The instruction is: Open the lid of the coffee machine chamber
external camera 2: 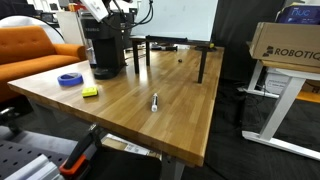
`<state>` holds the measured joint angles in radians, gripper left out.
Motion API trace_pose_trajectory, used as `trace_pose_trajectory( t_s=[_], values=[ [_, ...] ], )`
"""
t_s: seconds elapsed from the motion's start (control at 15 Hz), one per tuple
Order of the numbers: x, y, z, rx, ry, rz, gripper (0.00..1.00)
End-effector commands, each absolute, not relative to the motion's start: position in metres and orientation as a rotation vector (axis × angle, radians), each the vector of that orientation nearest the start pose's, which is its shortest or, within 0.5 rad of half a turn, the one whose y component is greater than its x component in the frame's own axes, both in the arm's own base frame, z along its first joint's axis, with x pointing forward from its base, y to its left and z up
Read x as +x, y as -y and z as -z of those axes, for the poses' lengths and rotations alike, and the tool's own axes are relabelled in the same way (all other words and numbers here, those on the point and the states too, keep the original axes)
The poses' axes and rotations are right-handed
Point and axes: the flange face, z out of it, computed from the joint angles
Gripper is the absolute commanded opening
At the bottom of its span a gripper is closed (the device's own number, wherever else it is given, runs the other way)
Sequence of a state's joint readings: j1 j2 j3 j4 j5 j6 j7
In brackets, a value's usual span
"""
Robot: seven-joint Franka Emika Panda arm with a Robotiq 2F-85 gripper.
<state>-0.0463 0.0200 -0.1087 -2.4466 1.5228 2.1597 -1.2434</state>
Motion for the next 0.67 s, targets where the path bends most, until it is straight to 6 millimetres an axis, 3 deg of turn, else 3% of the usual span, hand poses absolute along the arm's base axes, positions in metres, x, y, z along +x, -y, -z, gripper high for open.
trace_pose_trajectory(
  t_s=[0.0, 0.6],
  values=[
    [0.4791, 0.0323, -0.3018, -2.062, -0.026, 0.630, 1.00],
    [0.4800, 0.0274, -0.3061, -2.041, 0.008, 0.621, 1.00]
  ],
)
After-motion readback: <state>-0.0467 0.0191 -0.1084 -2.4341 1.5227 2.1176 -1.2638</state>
